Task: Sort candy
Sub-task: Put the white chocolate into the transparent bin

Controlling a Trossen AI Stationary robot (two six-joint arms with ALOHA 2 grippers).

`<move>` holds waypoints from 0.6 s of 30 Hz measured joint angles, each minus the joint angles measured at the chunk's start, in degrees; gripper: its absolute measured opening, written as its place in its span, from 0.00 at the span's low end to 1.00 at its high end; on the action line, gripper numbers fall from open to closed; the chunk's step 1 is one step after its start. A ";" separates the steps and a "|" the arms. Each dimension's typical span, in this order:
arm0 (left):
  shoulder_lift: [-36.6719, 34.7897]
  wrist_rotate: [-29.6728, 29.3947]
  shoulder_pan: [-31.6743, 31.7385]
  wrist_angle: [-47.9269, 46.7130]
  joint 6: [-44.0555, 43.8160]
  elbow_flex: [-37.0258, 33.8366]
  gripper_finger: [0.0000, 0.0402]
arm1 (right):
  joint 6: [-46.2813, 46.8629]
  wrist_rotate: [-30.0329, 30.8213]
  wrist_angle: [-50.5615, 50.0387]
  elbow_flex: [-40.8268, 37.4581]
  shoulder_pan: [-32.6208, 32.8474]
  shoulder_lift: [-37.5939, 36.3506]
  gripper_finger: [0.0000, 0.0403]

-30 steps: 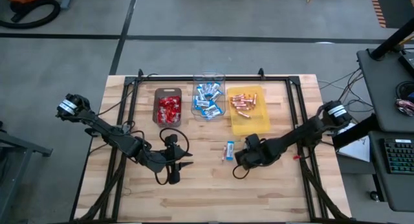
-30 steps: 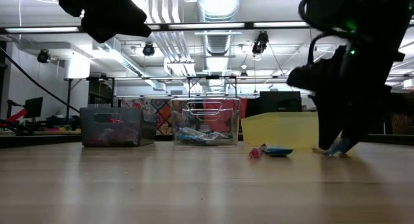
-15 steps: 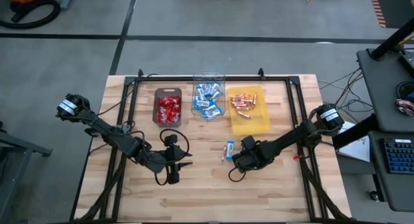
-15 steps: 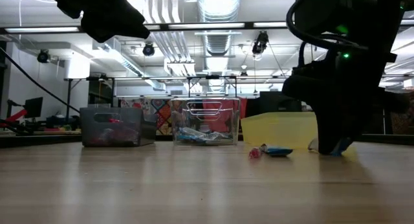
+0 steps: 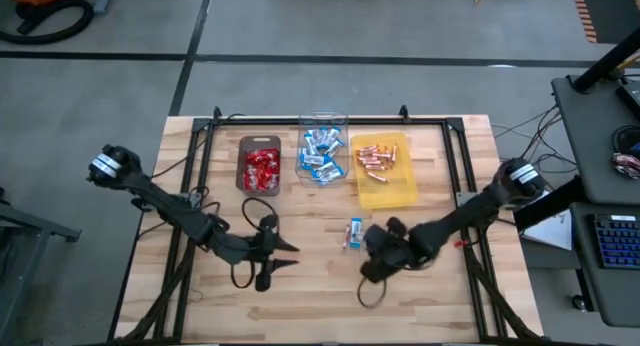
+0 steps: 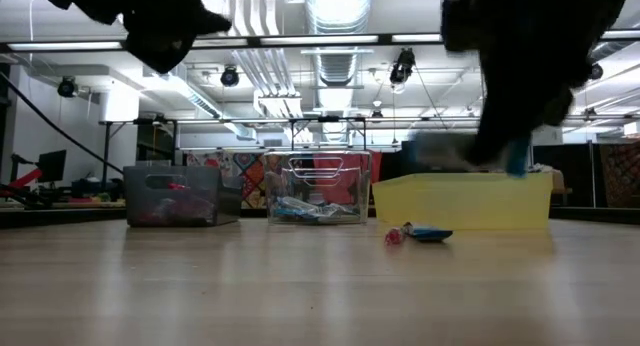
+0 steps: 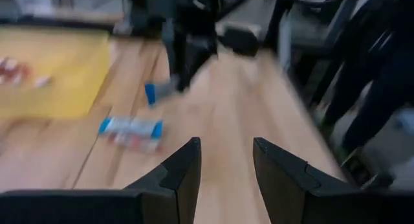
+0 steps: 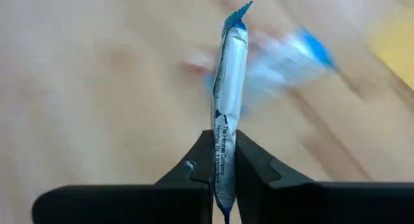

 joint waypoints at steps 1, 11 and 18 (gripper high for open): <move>0.31 0.03 -0.02 4.53 0.76 -1.16 0.31 | -4.79 0.67 3.85 -0.31 1.05 -0.58 0.07; 9.90 0.18 1.35 33.84 12.77 -4.24 0.43 | -45.17 9.89 31.29 -1.07 3.40 -0.67 0.07; 15.12 0.16 4.91 38.38 17.97 -0.62 0.57 | -56.58 8.22 35.59 -1.05 0.10 -1.01 0.07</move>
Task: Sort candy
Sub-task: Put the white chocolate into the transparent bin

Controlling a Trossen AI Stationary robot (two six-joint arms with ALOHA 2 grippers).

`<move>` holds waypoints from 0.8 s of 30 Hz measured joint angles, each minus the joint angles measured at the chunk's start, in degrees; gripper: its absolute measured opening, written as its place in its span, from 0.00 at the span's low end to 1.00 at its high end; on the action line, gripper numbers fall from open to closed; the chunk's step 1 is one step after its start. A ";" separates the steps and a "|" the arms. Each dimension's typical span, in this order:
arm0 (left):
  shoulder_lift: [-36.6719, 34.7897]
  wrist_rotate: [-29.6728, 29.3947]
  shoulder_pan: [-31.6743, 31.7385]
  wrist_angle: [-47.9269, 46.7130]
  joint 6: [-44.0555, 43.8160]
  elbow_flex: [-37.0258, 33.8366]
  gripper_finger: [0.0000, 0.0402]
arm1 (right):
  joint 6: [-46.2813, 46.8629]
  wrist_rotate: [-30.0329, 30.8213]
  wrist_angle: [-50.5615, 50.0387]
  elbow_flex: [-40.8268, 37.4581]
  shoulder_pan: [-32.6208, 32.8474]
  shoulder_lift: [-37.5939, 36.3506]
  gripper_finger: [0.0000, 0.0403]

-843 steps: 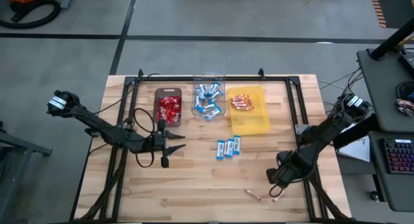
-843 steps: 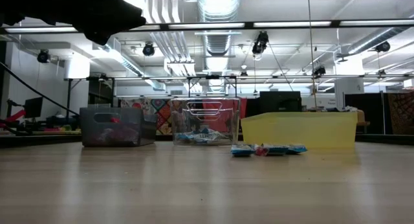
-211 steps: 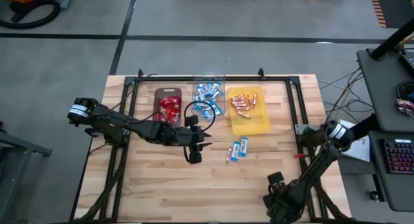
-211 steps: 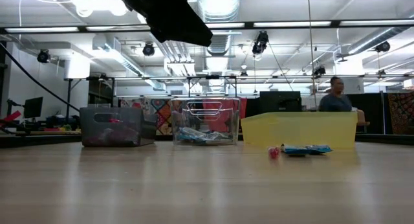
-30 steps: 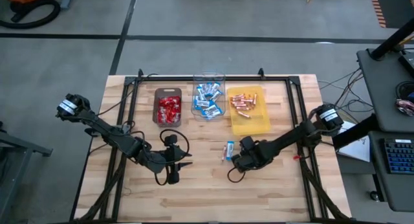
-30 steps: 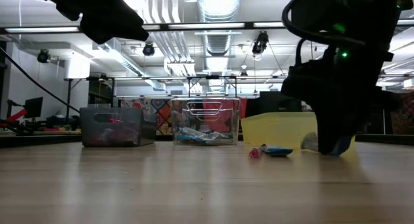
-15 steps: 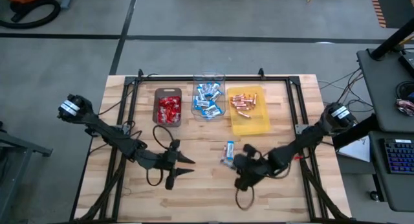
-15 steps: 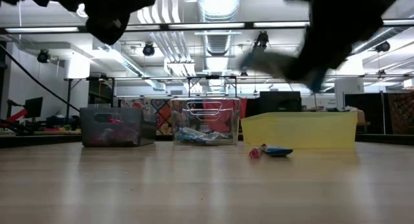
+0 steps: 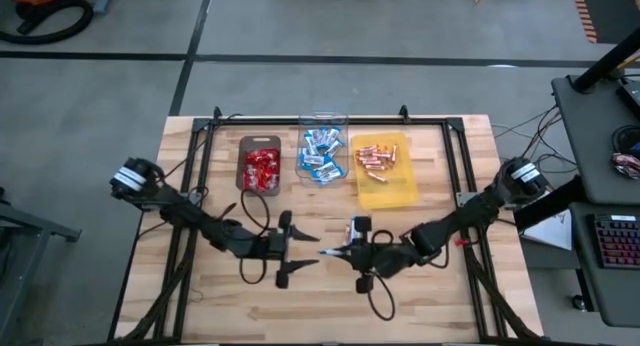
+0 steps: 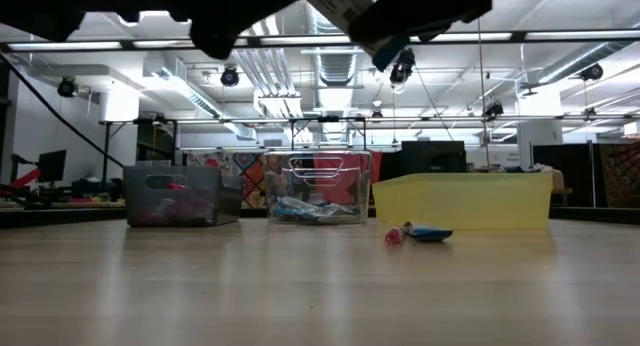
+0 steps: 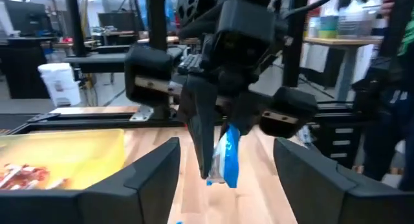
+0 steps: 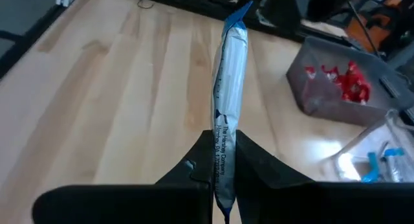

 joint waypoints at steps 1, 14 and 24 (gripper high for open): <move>0.56 0.28 0.51 -0.04 0.00 0.31 0.58 | -0.45 -0.12 0.00 0.12 -0.47 -0.07 0.07; 4.94 1.87 1.98 -1.20 0.26 3.92 0.27 | -1.97 -4.73 -0.12 0.49 -2.16 -0.10 0.10; 2.76 0.42 3.49 -3.14 0.67 4.18 0.02 | 1.59 -4.29 -2.72 0.49 -2.84 -2.72 0.31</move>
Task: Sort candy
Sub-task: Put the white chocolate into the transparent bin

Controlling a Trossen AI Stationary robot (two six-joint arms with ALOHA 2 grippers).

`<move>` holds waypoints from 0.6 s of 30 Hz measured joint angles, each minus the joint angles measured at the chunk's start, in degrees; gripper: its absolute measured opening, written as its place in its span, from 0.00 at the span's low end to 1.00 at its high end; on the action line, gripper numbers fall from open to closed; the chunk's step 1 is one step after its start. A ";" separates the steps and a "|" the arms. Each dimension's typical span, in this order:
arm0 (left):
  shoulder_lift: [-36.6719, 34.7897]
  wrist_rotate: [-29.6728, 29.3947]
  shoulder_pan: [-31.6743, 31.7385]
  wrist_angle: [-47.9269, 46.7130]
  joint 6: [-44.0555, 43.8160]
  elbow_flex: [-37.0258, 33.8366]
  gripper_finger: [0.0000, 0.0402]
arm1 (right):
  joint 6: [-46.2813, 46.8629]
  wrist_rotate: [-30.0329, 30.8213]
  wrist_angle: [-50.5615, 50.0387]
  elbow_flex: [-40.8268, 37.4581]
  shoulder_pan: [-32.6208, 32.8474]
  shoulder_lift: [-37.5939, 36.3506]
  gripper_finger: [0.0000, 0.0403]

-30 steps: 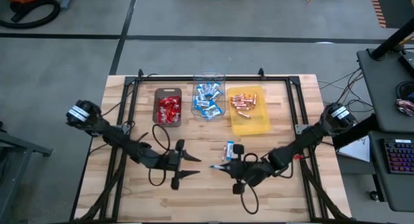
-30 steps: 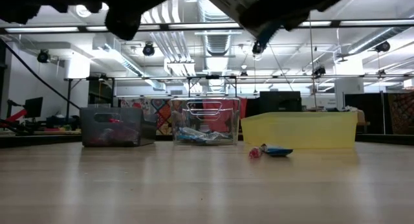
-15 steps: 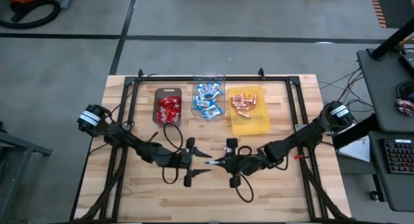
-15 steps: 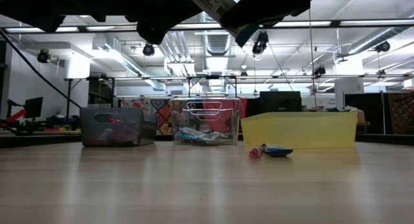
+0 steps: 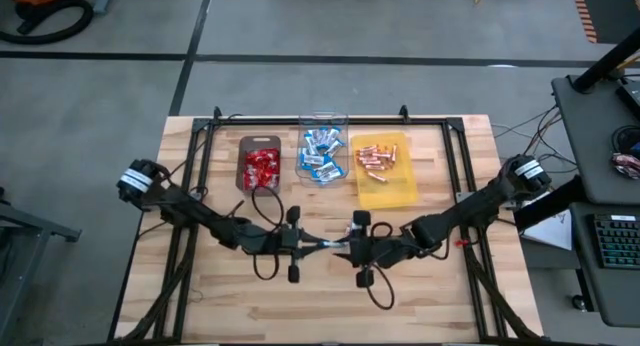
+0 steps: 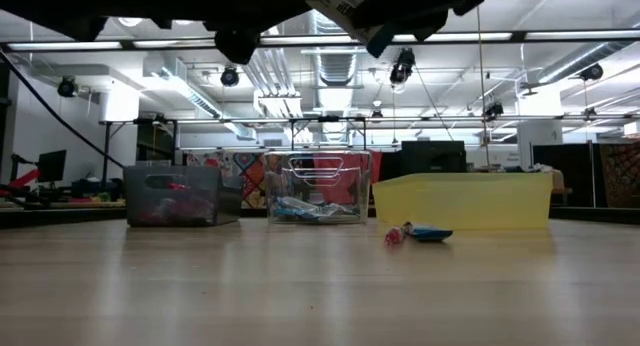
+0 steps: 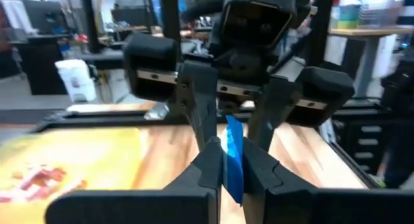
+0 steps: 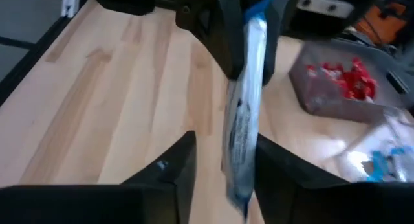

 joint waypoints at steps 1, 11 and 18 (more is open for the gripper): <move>-0.83 0.00 0.65 -0.70 0.31 0.02 0.02 | 0.90 0.18 -1.43 0.00 -0.26 -1.18 0.33; -15.69 -0.09 18.23 -28.37 4.48 0.08 0.01 | 10.81 1.86 -14.86 -0.02 -2.22 -12.81 0.41; -17.81 14.52 40.52 -33.28 9.80 0.17 0.01 | 10.01 2.00 -16.10 -0.13 -2.33 -12.59 0.39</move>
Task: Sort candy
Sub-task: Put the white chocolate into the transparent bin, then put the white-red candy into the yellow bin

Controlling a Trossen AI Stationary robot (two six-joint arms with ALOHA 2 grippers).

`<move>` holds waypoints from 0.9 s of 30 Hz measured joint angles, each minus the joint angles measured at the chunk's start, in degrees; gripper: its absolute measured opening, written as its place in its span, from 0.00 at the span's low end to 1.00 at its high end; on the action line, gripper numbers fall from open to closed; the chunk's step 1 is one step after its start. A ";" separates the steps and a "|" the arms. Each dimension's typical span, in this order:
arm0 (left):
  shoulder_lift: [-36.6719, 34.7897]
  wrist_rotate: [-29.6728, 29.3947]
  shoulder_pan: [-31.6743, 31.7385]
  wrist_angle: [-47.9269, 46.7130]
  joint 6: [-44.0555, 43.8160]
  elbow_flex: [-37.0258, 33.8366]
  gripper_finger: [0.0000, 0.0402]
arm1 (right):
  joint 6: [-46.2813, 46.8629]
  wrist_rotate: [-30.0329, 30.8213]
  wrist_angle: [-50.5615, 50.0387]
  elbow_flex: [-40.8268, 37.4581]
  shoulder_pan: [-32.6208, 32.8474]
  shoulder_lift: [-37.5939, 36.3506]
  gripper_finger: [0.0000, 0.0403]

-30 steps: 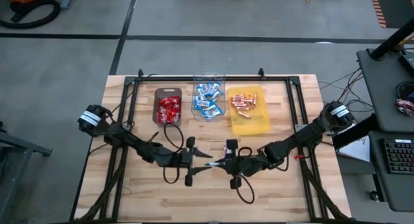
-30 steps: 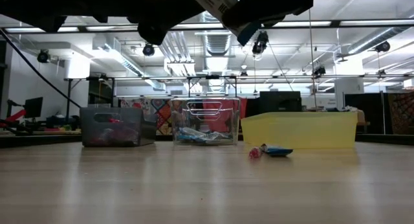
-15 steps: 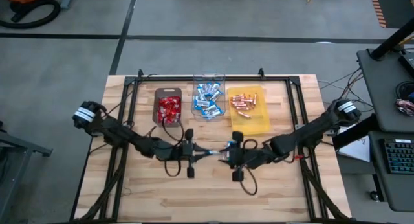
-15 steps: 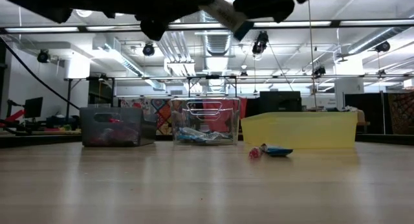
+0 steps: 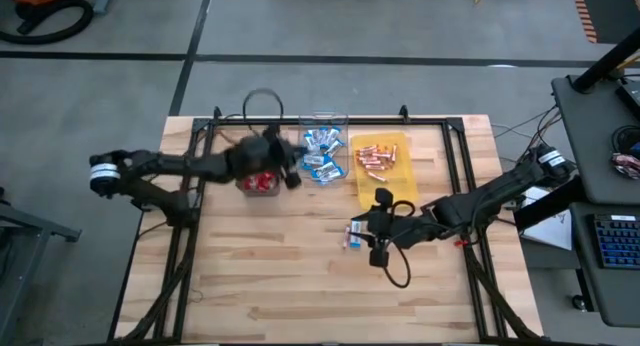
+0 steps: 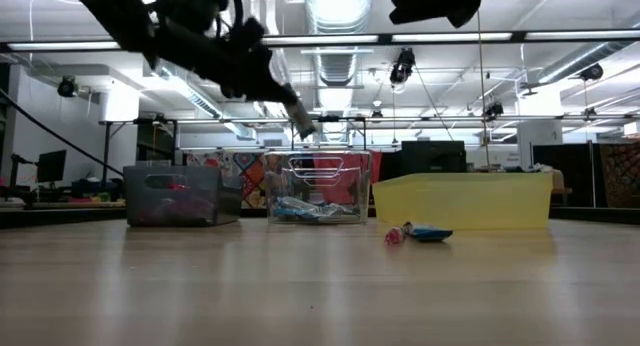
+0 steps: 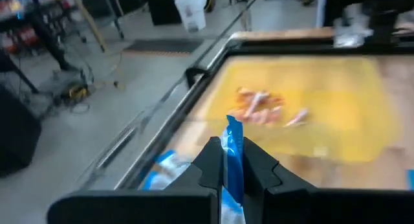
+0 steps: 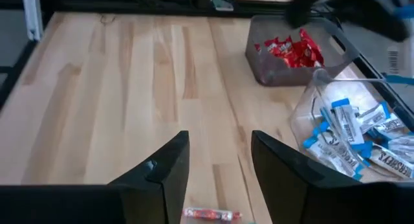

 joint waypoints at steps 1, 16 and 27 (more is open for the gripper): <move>0.63 2.80 2.99 -0.53 0.00 0.41 0.01 | -0.12 0.05 -0.02 0.00 -0.03 0.44 0.39; 18.98 14.01 18.32 -18.65 10.63 20.71 0.13 | 1.49 -0.54 -0.53 -0.07 -1.31 5.24 0.41; 22.34 14.52 16.63 -27.66 13.87 28.00 0.33 | 4.54 -0.57 -2.75 -0.07 -1.29 5.19 0.41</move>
